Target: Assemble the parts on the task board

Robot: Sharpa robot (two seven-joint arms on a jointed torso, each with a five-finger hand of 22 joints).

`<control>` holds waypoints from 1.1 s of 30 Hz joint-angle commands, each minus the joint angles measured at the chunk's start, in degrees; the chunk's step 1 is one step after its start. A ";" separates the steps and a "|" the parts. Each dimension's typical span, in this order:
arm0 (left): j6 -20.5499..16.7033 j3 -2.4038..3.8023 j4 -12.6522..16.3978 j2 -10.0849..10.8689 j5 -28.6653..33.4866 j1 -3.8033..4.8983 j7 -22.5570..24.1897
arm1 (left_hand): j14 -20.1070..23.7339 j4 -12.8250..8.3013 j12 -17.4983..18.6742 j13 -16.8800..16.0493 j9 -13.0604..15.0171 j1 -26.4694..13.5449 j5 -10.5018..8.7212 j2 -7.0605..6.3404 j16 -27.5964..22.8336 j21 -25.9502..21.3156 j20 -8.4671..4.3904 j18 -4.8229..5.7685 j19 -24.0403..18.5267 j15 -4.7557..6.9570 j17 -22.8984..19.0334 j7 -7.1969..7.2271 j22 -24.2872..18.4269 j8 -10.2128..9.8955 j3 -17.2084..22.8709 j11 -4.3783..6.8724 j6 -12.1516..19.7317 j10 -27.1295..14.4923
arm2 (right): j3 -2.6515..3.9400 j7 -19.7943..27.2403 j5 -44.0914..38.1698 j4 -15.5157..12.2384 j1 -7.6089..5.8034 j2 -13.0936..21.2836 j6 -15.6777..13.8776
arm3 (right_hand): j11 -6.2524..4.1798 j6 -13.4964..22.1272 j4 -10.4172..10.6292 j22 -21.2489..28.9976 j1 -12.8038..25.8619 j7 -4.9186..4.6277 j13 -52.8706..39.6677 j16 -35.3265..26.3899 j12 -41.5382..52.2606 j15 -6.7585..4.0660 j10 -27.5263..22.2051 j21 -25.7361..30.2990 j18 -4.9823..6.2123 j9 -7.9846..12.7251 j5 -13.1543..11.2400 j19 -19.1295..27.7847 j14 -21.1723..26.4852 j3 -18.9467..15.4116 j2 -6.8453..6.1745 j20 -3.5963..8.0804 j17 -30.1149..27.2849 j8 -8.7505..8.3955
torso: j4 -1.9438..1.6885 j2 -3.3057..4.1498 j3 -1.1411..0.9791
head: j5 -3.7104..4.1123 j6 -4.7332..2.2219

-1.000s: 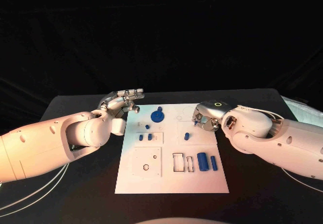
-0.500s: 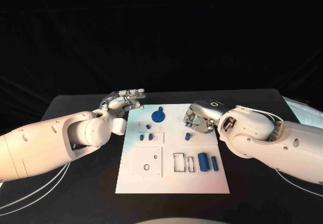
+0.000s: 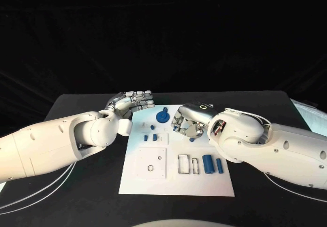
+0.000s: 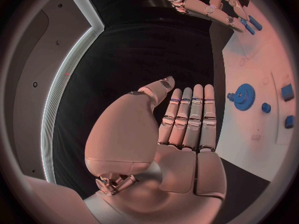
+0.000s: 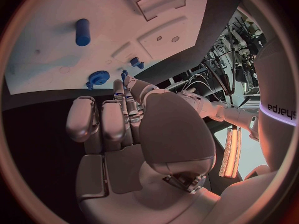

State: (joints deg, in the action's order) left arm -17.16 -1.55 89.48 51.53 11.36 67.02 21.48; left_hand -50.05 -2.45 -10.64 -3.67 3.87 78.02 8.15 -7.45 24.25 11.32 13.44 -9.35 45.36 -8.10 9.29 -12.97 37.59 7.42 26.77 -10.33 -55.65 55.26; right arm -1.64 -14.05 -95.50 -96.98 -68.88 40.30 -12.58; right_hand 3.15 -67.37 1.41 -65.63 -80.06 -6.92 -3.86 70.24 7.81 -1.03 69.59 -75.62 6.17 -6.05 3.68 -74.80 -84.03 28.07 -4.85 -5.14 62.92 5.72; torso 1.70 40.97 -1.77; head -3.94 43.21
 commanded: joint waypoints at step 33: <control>1.90 0.04 -0.09 -0.66 0.08 -0.04 0.18 | -3.53 -0.20 -1.28 0.01 0.05 0.12 0.35 0.94 -2.13 -0.45 0.30 -1.16 2.37 0.54 -1.76 0.20 -3.04 1.05 -0.56 0.39 -0.39 0.60 | -1.51 4.05 2.86 3.82 5.43 -7.07 5.64 | 0.59 0.35 -0.61 -0.04 0.04 -0.41 0.04 0.28 -0.75 0.11 -0.32 -0.28 -0.78 -0.25 1.09 -0.29 -1.92 0.10 0.15 0.00 0.05 -0.41 | 0.28 -0.03 -0.17 | -4.37 2.39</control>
State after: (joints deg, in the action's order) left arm -16.42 -1.54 89.36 51.02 11.35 66.99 21.34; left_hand -53.19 -2.60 -11.54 -3.69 3.87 78.01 8.15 -7.01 22.35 10.86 13.72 -9.35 47.31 -7.41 7.62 -12.96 34.60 8.16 26.62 -10.02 -55.67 55.58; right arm -3.12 -10.80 -92.64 -93.15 -63.61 33.45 -8.30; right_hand 3.36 -66.85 1.10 -65.60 -80.08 -6.95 -3.83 70.24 7.26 -1.03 69.37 -75.62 6.17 -6.20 4.44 -74.79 -84.03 28.07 -4.87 -5.14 62.94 5.23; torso 1.98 40.91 -1.92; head -8.21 45.54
